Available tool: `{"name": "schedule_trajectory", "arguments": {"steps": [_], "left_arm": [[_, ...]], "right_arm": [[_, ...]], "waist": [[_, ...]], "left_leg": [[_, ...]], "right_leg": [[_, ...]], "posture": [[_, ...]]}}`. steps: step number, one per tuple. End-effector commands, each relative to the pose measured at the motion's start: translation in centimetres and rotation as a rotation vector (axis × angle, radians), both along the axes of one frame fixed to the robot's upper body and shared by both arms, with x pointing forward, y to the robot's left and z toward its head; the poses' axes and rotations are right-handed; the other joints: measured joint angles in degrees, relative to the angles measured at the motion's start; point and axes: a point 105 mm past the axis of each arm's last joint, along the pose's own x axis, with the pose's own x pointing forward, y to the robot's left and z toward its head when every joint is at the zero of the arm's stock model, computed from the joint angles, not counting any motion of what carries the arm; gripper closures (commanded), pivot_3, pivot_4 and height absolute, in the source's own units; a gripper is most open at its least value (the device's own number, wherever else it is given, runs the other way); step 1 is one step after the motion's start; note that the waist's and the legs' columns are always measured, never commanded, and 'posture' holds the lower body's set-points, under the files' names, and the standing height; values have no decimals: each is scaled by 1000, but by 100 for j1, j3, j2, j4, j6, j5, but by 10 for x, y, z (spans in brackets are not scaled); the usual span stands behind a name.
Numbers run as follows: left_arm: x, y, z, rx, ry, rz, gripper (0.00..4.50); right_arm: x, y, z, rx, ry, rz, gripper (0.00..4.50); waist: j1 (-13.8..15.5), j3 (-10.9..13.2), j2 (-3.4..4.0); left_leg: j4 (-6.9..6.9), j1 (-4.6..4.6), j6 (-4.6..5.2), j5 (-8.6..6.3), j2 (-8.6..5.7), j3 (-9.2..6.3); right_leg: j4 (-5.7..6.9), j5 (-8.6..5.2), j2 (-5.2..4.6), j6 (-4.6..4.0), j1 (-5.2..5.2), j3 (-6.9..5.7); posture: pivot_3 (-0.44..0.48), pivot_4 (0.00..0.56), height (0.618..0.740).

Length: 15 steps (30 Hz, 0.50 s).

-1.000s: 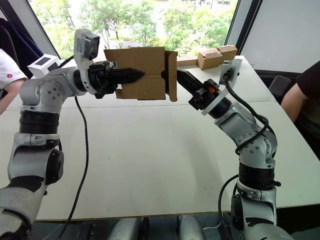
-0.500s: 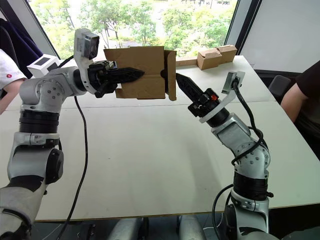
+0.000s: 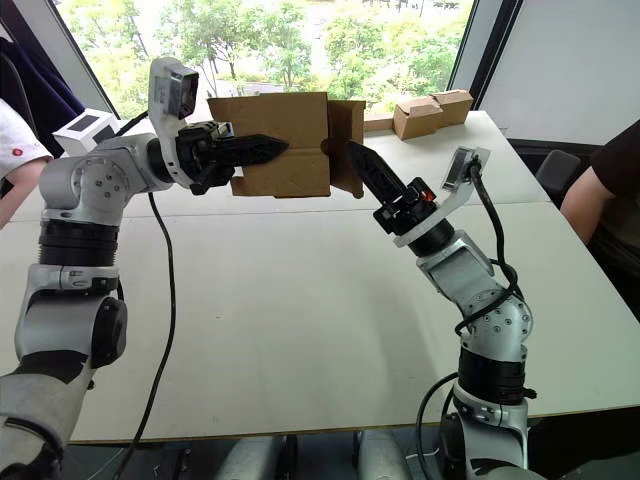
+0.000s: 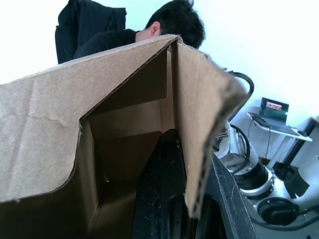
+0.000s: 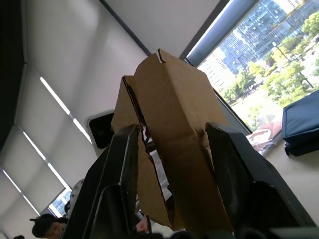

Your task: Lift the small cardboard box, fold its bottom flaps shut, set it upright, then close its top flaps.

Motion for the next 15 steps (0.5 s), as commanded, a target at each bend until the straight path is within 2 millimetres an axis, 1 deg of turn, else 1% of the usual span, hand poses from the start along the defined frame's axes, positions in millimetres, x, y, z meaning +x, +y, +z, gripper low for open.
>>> {"name": "schedule_trajectory", "arguments": {"steps": [1,6,15], "left_arm": [[-4,3,19,-35,-72,2,4500],[-4,2,19,-35,-74,-1,4500],[-5,1,18,-38,-76,-5,4500]], "right_arm": [[-9,3,12,69,-30,25,2254],[-7,7,7,75,-7,18,2254],[-5,8,9,70,-11,3,2254]], "waist": [[3,0,0],[0,0,0],[-3,0,0]], "left_leg": [[0,0,0,0,0,0],[0,0,0,0,0,0],[0,0,0,0,0,0]], "right_leg": [[0,0,-1,0,0,0],[0,0,0,0,0,0],[0,0,0,0,0,0]], "posture": [[0,150,737],[0,150,737],[0,150,737]]}}
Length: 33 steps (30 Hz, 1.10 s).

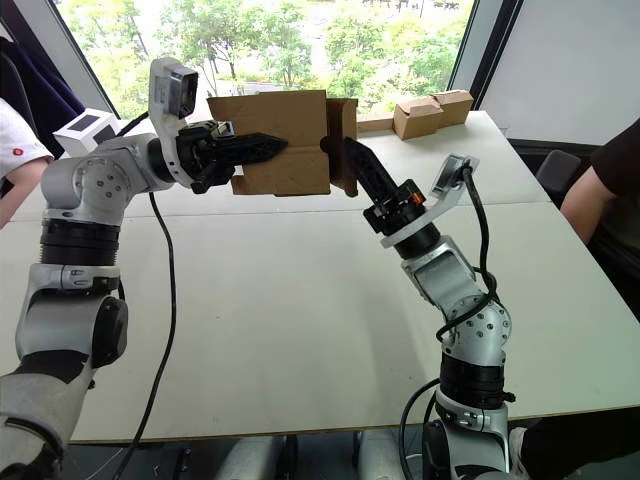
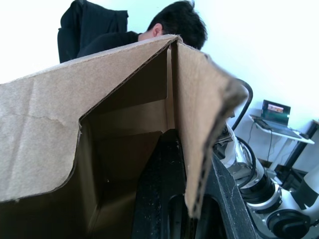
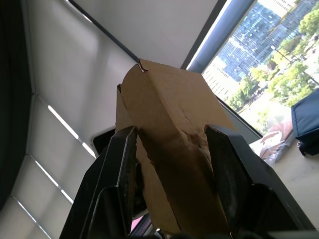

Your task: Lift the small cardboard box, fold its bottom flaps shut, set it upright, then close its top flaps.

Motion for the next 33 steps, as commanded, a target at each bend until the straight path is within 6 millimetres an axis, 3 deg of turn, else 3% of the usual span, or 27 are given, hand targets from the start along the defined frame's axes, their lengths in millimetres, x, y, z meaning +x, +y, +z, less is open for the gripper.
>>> {"name": "schedule_trajectory", "arguments": {"steps": [1,3,6,8,21,33], "left_arm": [[-6,1,18,-31,-70,-10,4500],[-6,1,18,-32,-69,-9,4500],[-6,1,18,-33,-70,-8,4500],[-6,1,18,-33,-71,-7,4500],[-8,1,18,-21,-77,-12,4500],[-8,-1,18,-29,-86,-13,4500]], "right_arm": [[-8,2,12,6,-59,4,2254],[-6,3,12,0,-56,-8,2254],[-6,4,12,6,-57,-3,2941],[-7,5,13,10,-59,-1,3667],[-2,5,15,38,-58,-18,3667],[2,19,14,36,-50,-38,3667]], "waist": [[-3,0,0],[-3,0,0],[-3,0,0],[-3,0,0],[-5,0,0],[-5,0,0]], "left_leg": [[0,0,0,0,0,0],[0,0,0,0,0,0],[0,0,0,0,0,0],[0,0,0,0,0,0],[0,0,0,0,0,0],[0,0,-2,1,0,0]], "right_leg": [[0,0,0,0,0,0],[0,0,0,0,0,0],[0,0,0,0,0,0],[0,0,0,0,0,0],[1,0,0,0,0,0],[4,0,1,0,-1,0]], "posture": [[0,150,737],[0,150,737],[0,150,737],[0,150,737],[0,150,737],[0,150,737]]}}
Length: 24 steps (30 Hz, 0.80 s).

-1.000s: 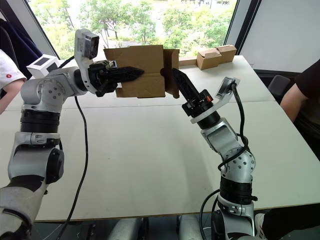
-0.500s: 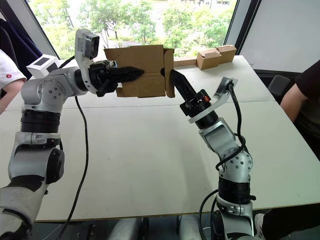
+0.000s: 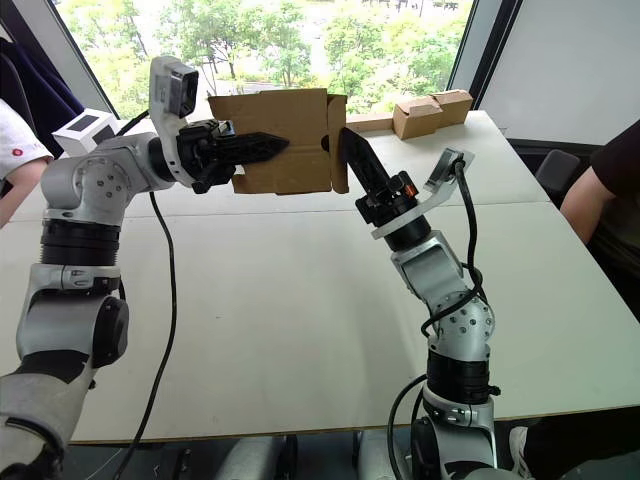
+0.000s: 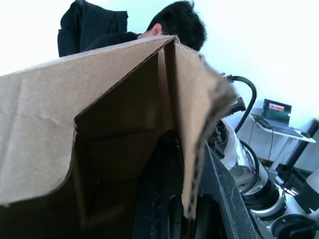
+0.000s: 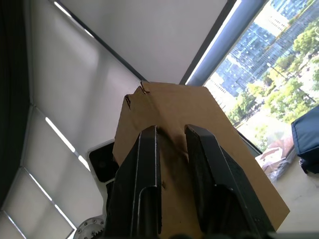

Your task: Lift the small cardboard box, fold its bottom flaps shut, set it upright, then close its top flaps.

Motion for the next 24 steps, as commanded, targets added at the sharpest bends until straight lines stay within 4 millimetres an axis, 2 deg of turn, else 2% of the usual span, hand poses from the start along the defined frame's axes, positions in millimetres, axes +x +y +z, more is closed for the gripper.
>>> {"name": "schedule_trajectory", "arguments": {"steps": [1,15,24], "left_arm": [[-9,-1,15,-26,-75,-21,4500],[-6,4,13,-30,-72,9,4500],[-6,1,10,-31,-66,10,4500]], "right_arm": [[-2,6,7,-3,-25,-2,3667],[5,5,7,8,7,-50,3667],[-7,18,15,21,-31,52,3667]], "waist": [[0,0,0],[-6,0,0],[-3,0,1]], "left_leg": [[0,0,0,0,0,0],[0,0,-1,0,0,0],[-1,0,0,0,0,-1]], "right_leg": [[0,0,0,0,0,0],[0,0,0,0,0,0],[1,0,0,0,-1,0]], "posture": [[0,150,737],[0,150,737],[0,150,737]]}}
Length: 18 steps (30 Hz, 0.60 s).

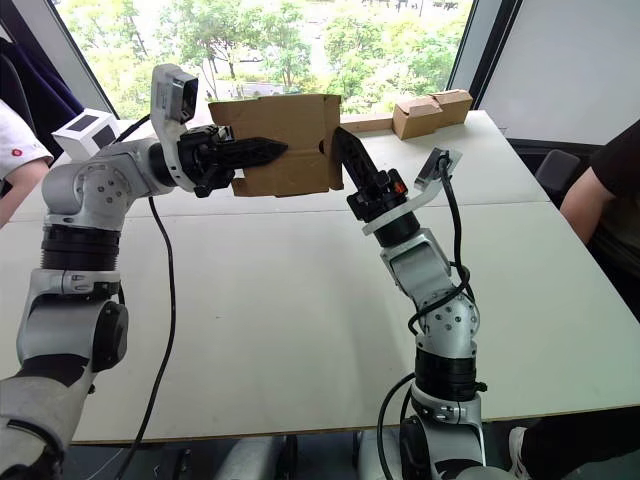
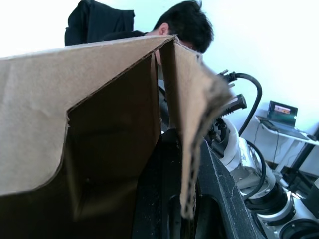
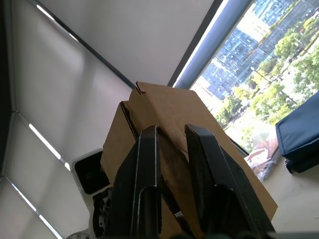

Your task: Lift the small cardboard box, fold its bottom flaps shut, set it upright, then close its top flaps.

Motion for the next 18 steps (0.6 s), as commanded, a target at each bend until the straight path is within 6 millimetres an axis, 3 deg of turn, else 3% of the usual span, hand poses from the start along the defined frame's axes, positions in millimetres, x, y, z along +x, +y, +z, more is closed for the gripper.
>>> {"name": "schedule_trajectory", "arguments": {"steps": [1,13,18], "left_arm": [[-7,-1,16,-34,-74,-16,4500],[-1,-5,24,-78,-90,-7,4500],[-2,-3,24,-78,-92,-9,4500]], "right_arm": [[-14,10,17,25,-69,73,3667],[-23,29,14,87,-31,151,3667],[-21,18,12,74,-33,103,3667]], "waist": [[0,0,0],[-5,0,0],[-3,0,0]], "left_leg": [[0,0,0,0,0,0],[0,0,-1,1,0,0],[0,0,-4,2,0,0]], "right_leg": [[0,0,0,0,0,0],[0,0,0,0,-1,0],[0,0,0,0,-1,0]], "posture": [[0,150,737],[0,150,737],[0,150,737]]}}
